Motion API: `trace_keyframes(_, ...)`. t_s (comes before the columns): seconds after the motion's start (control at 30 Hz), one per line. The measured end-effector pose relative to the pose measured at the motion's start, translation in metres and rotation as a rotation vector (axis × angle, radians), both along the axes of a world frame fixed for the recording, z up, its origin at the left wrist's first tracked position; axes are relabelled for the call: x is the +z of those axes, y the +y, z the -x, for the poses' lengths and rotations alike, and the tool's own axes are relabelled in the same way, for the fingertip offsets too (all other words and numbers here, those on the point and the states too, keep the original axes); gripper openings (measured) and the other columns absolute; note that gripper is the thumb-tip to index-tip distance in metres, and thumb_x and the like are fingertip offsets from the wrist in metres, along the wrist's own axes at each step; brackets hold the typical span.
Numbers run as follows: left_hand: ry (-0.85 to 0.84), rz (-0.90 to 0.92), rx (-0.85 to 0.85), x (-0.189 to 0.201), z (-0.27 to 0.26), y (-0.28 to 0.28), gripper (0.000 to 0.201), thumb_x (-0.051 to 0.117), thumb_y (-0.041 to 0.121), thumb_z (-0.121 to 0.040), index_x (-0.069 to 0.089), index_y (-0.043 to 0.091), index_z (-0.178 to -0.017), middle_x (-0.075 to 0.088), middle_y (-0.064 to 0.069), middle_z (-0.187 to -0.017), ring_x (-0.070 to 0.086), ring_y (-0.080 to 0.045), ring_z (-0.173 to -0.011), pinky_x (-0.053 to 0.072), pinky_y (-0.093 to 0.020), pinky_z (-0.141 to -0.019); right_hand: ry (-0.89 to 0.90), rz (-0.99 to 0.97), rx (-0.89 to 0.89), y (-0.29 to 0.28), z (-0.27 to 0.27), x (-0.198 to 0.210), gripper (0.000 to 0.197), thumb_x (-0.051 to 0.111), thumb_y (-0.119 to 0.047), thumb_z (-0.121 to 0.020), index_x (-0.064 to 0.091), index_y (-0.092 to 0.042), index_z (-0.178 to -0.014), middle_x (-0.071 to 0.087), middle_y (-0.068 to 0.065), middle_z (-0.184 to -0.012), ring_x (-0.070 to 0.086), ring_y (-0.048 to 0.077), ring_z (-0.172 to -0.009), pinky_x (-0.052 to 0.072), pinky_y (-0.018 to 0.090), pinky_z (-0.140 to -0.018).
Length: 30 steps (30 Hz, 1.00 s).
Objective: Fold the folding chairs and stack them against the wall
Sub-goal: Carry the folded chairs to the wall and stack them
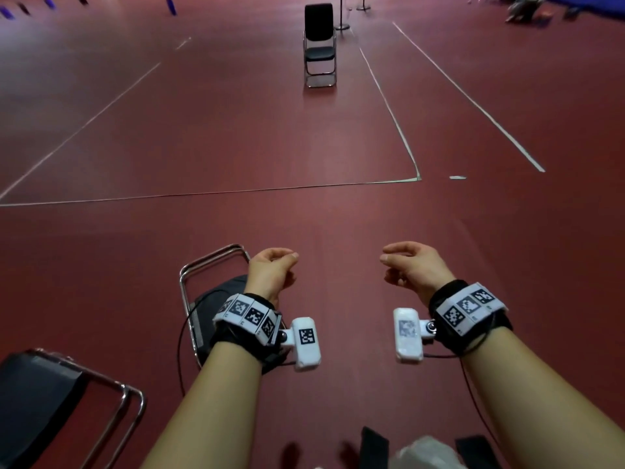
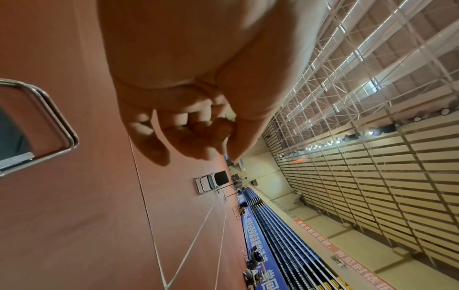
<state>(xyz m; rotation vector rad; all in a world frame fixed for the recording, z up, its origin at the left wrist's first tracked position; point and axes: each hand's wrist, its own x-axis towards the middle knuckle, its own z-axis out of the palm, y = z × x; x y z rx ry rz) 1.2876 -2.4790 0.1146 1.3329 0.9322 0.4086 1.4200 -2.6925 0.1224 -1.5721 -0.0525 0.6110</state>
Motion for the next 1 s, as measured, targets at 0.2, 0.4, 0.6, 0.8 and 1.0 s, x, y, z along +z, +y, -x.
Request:
trace_keyframes(0.2,0.05,0.036,0.092,-0.031,-0.106,0.072,0.006,0.066,0.008,-0.092,0.063,0.013,-0.089,0.058,-0.003,-0.069,0.055,-0.015,-0.055,0.049,-0.026,-0.056,0.004,0.046,0.108,0.085,-0.129,-0.03,0.012,0.072,-0.002,-0.086,0.063,-0.006,-0.092,0.057,0.007,-0.071,0.051,0.014,-0.045,0.049,0.028,-0.055)
trace_keyframes(0.4,0.05,0.039,0.268,-0.026,-0.212,0.139,0.011,0.06,0.007,-0.096,0.061,0.015,-0.088,0.058,-0.004,-0.071,0.056,-0.013,-0.053,0.047,-0.023,-0.052,0.029,0.053,0.278,0.179,-0.267,-0.035,0.021,0.074,-0.01,-0.087,0.058,-0.008,-0.074,0.049,0.004,-0.057,0.052,0.015,-0.046,0.055,0.033,-0.063)
trace_keyframes(0.6,0.06,0.046,0.435,-0.032,-0.27,0.204,0.012,0.061,0.005,-0.095,0.063,0.014,-0.087,0.057,-0.003,-0.067,0.057,-0.016,-0.058,0.05,-0.025,-0.056,0.056,0.049,0.463,0.289,-0.358,-0.034,0.02,0.071,-0.014,-0.09,0.057,-0.005,-0.08,0.047,0.003,-0.052,0.052,0.014,-0.043,0.056,0.027,-0.052)
trace_keyframes(0.8,0.091,0.098,0.579,-0.06,-0.309,0.299,0.016,0.061,-0.001,-0.093,0.063,0.013,-0.086,0.057,0.001,-0.057,0.054,-0.014,-0.053,0.047,-0.025,-0.055,0.09,0.11,0.632,0.416,-0.409,-0.059,0.014,0.068,-0.006,-0.091,0.057,-0.006,-0.082,0.049,0.004,-0.05,0.053,0.014,-0.043,0.059,0.03,-0.057)
trace_keyframes(1.0,0.056,0.098,0.614,-0.053,-0.358,0.42,0.015,0.064,-0.001,-0.092,0.061,0.012,-0.086,0.057,-0.002,-0.06,0.052,-0.005,-0.037,0.045,-0.018,-0.042,0.055,0.16,0.69,0.536,-0.456,-0.04,0.019,0.079,-0.006,-0.08,0.06,-0.008,-0.084,0.058,0.003,-0.06,0.057,0.016,-0.05,0.058,0.032,-0.059)
